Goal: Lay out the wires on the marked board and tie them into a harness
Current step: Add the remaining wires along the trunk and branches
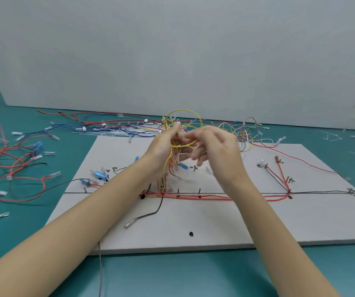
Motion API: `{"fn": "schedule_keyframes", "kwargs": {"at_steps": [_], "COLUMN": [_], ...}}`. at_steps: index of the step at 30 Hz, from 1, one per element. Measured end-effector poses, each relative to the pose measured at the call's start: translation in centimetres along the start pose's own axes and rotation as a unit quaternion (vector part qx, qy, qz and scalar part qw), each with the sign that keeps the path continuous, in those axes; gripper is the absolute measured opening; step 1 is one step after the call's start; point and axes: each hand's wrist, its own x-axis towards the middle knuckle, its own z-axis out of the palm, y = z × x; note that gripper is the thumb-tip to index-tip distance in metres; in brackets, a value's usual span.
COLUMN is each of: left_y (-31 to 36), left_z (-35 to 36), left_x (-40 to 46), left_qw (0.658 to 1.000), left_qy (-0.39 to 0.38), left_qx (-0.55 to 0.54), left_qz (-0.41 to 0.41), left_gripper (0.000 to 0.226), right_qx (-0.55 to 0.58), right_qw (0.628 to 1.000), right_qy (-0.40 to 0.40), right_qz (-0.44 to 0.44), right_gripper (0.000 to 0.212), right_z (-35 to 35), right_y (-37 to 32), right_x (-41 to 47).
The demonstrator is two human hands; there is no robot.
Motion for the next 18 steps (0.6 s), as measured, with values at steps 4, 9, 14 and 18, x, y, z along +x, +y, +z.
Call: {"fn": "schedule_keyframes", "kwargs": {"at_steps": [4,9,14,18], "left_y": [1.7,2.4,2.3,1.9], "left_z": [0.4,0.0,-0.1,-0.1], "left_x": [-0.4,-1.3,-1.5,-1.1], "left_qw": [0.995,0.987,0.982,0.986], "left_qy": [-0.023,-0.109,-0.139,-0.066], "left_qx": [-0.095,-0.070,-0.032,-0.073], "left_qz": [-0.034,-0.099,-0.126,-0.133], "left_gripper": [0.071,0.065,0.057,0.066], "right_qx": [-0.151,-0.363,-0.461,-0.320], "right_qw": [0.984,0.931,0.885,0.919], "right_qy": [0.094,-0.031,0.036,0.139], "right_qz": [0.013,-0.010,-0.045,-0.184], "right_gripper": [0.031,0.065,0.025,0.024], "right_z": [-2.9,-4.1,-4.1,-3.1], "right_y": [3.1,6.1,6.3,4.3], "right_x": [2.1,4.2,6.5,4.5]}}
